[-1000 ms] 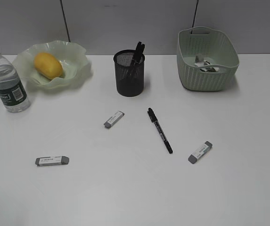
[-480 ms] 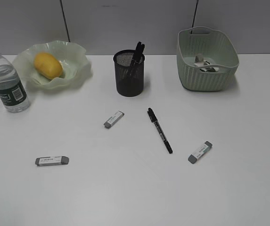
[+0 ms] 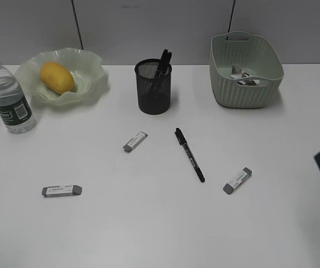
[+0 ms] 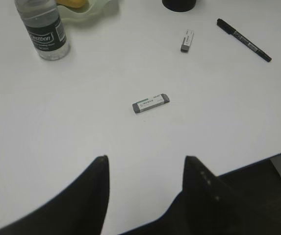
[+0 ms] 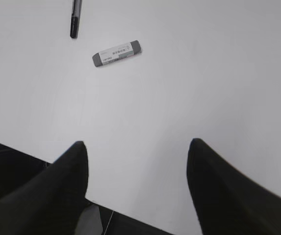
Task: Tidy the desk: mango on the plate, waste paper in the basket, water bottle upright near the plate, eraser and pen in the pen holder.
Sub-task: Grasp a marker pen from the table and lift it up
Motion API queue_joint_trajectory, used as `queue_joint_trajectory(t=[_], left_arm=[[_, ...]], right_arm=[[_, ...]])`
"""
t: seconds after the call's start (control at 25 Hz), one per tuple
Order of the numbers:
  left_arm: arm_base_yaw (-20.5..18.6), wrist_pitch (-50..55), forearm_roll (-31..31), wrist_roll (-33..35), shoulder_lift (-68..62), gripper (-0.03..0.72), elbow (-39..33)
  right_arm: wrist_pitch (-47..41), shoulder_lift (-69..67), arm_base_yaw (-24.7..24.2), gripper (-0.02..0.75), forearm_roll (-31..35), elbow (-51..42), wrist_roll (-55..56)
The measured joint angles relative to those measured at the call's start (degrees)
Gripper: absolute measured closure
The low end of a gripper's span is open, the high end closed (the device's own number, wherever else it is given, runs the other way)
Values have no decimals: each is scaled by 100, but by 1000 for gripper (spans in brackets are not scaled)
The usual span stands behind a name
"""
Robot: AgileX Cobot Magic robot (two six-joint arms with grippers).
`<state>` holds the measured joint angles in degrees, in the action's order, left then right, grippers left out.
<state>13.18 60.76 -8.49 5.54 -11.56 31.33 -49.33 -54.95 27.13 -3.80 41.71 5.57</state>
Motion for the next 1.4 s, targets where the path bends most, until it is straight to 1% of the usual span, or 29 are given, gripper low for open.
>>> queue_joint_trajectory(t=[0.16,0.36,0.52,0.8,0.92,1.08,1.24,1.4], left_arm=[[0,0,0,0,0,316,0],[0,0,0,0,69,316,0],[0,-26,0,-3,384,317,-19],[0,-44,0,-18,833,317,-26],[0,-44,0,-18,942,317,-26],[0,-44,0,-18,1032,317,-26],[0,-44,0,-18,1032,320,-26],[0,-44,0,-18,1032,328,-26]], right_arm=[[128,-1635,0,236,124,742,0],[140,-3423,0,236,449,2110,0],[-19,-4548,0,236,762,3272,-5],[-563,-6124,6,237,883,5007,-5],[-732,-6668,6,239,936,5501,0],[-817,-7128,12,244,942,5908,70],[-863,-7451,47,246,903,6140,108],[-875,-7683,232,246,735,6377,179]])
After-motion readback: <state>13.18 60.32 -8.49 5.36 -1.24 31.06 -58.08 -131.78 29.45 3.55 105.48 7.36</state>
